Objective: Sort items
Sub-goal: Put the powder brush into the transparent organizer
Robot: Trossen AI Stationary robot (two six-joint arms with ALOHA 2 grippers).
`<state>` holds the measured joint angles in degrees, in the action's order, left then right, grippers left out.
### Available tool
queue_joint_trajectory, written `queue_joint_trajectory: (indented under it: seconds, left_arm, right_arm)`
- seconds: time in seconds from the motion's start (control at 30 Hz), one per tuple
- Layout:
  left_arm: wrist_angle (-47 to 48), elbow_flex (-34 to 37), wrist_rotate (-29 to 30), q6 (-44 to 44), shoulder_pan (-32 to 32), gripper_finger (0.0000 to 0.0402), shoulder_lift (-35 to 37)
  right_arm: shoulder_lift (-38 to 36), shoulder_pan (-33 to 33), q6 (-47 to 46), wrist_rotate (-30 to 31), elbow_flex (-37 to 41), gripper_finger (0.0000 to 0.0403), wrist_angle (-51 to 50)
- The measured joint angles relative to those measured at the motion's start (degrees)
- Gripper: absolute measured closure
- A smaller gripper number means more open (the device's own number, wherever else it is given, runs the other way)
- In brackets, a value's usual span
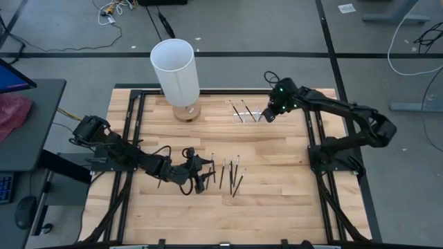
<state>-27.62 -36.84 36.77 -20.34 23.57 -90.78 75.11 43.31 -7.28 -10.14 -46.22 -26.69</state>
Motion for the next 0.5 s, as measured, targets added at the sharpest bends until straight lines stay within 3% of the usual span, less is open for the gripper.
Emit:
queue_joint_trajectory:
  seconds: [0.37,0.5]
  left_arm:
    - [0.02,0.00,0.02,-0.02,0.00,0.0184,0.00]
    - [0.02,0.00,0.02,-0.04,0.00,0.0184,0.00]
  right_arm:
    - [3.91,3.06,2.25,-0.42,-0.17,0.0358,0.96]
    - [3.93,3.04,3.23,-0.14,-0.17,0.0341,1.24]
